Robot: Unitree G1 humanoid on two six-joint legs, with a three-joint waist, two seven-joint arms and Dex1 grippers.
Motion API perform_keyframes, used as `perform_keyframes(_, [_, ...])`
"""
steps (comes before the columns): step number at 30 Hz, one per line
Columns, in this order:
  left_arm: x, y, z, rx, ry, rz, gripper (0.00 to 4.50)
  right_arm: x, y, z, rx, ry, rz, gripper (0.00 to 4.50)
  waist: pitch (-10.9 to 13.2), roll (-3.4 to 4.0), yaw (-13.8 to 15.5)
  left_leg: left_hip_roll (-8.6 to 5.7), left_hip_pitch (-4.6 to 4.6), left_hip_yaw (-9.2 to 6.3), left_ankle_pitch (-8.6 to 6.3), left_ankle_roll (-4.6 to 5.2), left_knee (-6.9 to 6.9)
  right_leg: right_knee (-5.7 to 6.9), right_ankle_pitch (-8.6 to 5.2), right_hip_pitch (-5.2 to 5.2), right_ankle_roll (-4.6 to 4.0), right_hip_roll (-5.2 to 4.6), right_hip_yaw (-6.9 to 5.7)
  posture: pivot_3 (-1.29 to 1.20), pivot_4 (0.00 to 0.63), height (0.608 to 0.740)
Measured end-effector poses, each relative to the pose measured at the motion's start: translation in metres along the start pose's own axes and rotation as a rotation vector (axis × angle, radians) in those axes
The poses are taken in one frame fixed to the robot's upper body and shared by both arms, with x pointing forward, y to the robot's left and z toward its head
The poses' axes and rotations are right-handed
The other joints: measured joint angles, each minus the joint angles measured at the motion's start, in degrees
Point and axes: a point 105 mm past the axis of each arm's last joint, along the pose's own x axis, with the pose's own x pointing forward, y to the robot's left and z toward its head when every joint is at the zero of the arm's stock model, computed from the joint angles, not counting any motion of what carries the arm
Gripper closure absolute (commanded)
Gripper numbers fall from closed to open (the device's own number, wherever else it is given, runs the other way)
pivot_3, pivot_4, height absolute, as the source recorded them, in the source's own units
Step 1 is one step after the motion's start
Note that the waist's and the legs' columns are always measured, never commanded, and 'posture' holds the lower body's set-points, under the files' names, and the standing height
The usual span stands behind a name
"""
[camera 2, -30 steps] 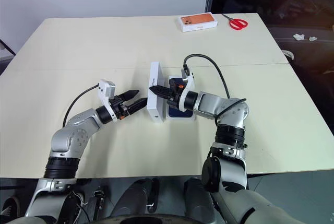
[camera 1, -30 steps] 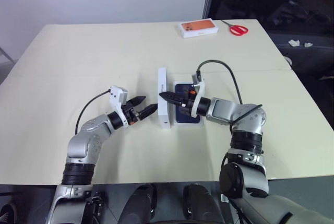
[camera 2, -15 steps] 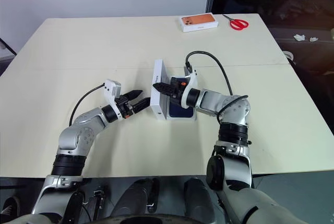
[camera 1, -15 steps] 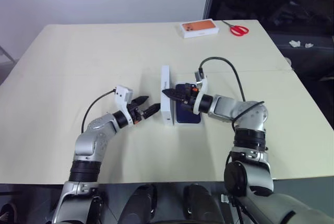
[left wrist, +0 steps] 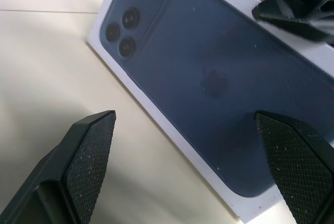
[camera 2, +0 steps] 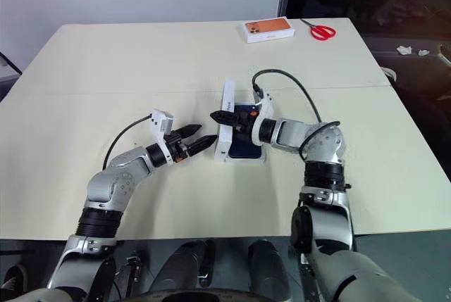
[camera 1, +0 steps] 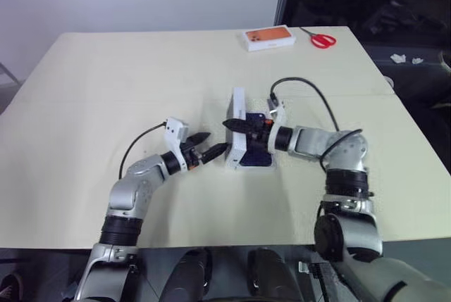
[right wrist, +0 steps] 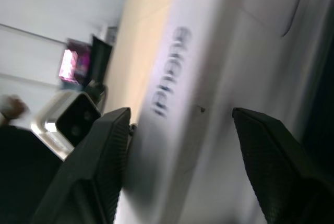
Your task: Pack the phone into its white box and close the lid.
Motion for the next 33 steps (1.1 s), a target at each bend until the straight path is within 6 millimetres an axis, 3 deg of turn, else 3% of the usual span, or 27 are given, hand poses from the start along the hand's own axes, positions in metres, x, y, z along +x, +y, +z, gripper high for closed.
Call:
perform_keyframes(6, [0.01, -0.004, 0.004, 0.012, -0.011, -0.025, 0.0, -0.048, -0.002, 0.01, -0.301, 0.096, -0.059, 1.17, 0.0, -0.01, 0.0, 0.02, -0.03, 0.01, -0.04, 0.07, -0.01, -0.15, -0.02, 0.05, 0.03, 0.02, -0.04, 0.0, 0.15, 0.74])
perform_keyframes(10, [0.021, -0.009, -0.001, -0.007, -0.004, -0.05, 0.0, -0.07, -0.013, 0.012, -0.462, 0.165, -0.12, 1.17, 0.1, -0.07, 0.0, 0.01, -0.03, 0.03, -0.05, 0.09, 0.08, -0.15, -0.01, 0.1, 0.05, 0.0, -0.07, 0.0, 0.15, 0.74])
perform_keyframes(13, [0.03, -0.014, 0.001, -0.006, -0.012, -0.078, 0.0, -0.077, -0.021, 0.027, -0.608, 0.144, -0.168, 1.17, 0.1, -0.09, -0.1, 0.02, -0.02, 0.04, -0.05, 0.09, 0.07, -0.15, -0.02, 0.1, 0.07, 0.01, -0.06, 0.0, 0.15, 0.74])
perform_keyframes(16, [0.035, -0.02, 0.002, -0.003, -0.013, -0.107, 0.0, -0.071, -0.019, 0.038, -0.666, 0.093, -0.166, 1.96, 0.1, -0.1, -0.2, 0.07, -0.02, 0.03, -0.05, 0.07, 0.0, -0.15, -0.02, 0.05, 0.06, 0.04, -0.04, 0.0, 0.15, 0.74])
perform_keyframes(21, [0.029, -0.016, 0.009, 0.03, -0.011, -0.096, 0.0, -0.06, -0.024, 0.028, -0.809, 0.119, -0.189, 4.44, 0.1, -0.11, 0.1, 0.04, -0.04, 0.0, -0.04, 0.05, 0.02, -0.17, -0.02, 0.05, 0.06, -0.01, -0.03, 0.0, 0.15, 0.74])
perform_keyframes(26, [0.012, -0.003, 0.019, 0.069, -0.013, -0.049, 0.0, -0.054, -0.04, 0.014, -0.916, 0.183, -0.234, 4.48, 0.1, -0.09, 0.1, -0.01, -0.04, 0.0, -0.04, 0.05, 0.07, -0.15, -0.01, 0.06, 0.06, -0.04, -0.03, 0.0, 0.15, 0.74])
perform_keyframes(33, [0.006, 0.012, 0.012, 0.065, 0.016, 0.029, 0.0, -0.063, -0.063, 0.044, -1.019, 0.116, -0.413, 4.48, 0.1, -0.1, 0.2, 0.0, -0.03, -0.01, -0.04, 0.04, 0.05, -0.15, -0.01, 0.06, 0.05, -0.03, -0.04, 0.0, 0.15, 0.74])
